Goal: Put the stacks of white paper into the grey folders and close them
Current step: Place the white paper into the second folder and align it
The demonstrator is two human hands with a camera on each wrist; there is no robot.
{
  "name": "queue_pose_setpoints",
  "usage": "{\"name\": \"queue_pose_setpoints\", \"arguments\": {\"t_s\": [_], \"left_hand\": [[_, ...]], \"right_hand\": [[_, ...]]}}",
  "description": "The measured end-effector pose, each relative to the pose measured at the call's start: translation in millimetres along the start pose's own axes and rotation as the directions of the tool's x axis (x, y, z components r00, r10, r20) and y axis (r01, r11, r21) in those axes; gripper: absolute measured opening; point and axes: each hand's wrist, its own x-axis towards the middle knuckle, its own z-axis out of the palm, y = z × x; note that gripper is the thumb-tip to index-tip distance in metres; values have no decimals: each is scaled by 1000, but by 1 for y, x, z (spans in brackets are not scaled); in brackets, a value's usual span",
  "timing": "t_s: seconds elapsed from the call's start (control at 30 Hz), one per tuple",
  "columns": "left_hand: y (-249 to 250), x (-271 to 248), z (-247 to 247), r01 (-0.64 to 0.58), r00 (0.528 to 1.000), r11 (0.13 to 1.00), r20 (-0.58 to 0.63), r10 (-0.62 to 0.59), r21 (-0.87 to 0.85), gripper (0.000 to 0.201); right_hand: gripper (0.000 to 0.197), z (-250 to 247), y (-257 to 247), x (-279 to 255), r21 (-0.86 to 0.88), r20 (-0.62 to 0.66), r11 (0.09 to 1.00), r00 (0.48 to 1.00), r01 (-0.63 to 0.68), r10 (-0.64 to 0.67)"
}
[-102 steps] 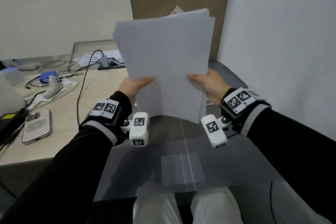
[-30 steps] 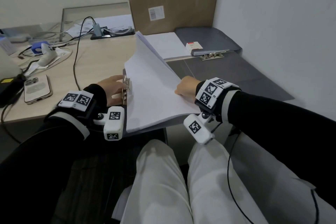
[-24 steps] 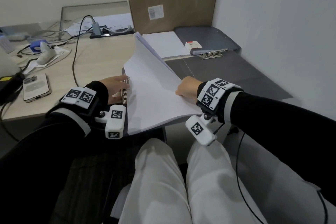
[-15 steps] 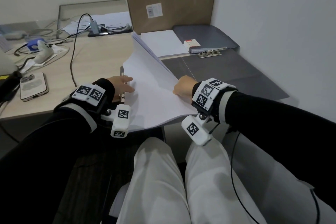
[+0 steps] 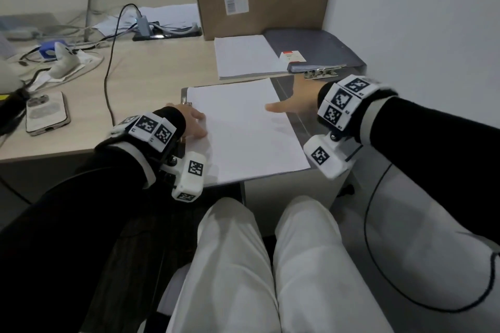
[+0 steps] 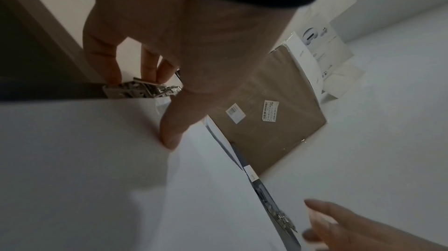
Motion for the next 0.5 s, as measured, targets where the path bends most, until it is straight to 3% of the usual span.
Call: {"name": "queue_pose_setpoints", "arguments": {"t_s": [0.07, 0.13, 0.23, 0.37, 0.43, 0.5], "left_hand": [[-1, 1, 1, -4, 1000, 1000, -5, 3, -26, 55], [-1, 2, 2, 10, 1000, 998, 6, -9, -68, 55], [-3, 4, 3, 23, 1000, 995, -3, -23, -94, 57], [-7, 8, 8, 52, 999, 993, 10, -51, -105, 63], [-13, 11, 9, 64, 997, 963, -14, -70, -261, 70], [-18, 17, 3, 54, 989, 856, -93, -118, -515, 69]], "right_hand": [[117, 2, -6, 9, -49, -32, 990, 990, 136, -137], [120, 9, -22, 13, -103, 96, 957, 960, 272, -263], [117, 28, -53, 19, -135, 228, 926, 921, 351, -316], [122, 62, -69, 35, -190, 260, 910, 912, 369, -316], [123, 66, -67, 37, -195, 252, 908, 914, 370, -318], [122, 66, -64, 38, -187, 241, 908, 913, 376, -328]]}}
